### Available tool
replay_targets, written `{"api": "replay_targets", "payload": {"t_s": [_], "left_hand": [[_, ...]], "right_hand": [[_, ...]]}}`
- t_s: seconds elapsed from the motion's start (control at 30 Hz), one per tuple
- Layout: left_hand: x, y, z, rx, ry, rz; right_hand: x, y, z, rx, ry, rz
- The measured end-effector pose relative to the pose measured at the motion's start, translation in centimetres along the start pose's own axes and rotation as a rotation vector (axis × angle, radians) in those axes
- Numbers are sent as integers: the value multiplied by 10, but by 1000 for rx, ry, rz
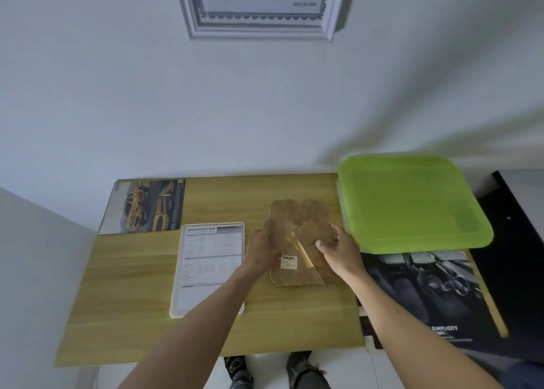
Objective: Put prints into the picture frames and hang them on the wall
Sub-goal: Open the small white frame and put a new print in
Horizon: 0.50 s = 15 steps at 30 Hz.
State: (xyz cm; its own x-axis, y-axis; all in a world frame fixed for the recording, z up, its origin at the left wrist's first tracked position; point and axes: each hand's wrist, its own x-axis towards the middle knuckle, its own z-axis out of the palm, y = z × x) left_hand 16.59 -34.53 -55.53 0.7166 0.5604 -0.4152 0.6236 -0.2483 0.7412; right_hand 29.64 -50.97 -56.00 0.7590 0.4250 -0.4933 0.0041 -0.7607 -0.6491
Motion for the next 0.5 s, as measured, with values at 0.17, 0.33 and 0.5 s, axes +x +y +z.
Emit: {"api": "replay_targets", "payload": {"t_s": [0.17, 0.33, 0.5], "left_hand": [[6, 14, 33, 96, 78, -99], [4, 18, 55, 338, 101, -142], [3, 15, 62, 447, 63, -97]], "right_hand": [[-4, 3, -10, -429, -103, -158], [2, 18, -4, -583, -63, -244], [1, 26, -1, -655, -21, -307]]}}
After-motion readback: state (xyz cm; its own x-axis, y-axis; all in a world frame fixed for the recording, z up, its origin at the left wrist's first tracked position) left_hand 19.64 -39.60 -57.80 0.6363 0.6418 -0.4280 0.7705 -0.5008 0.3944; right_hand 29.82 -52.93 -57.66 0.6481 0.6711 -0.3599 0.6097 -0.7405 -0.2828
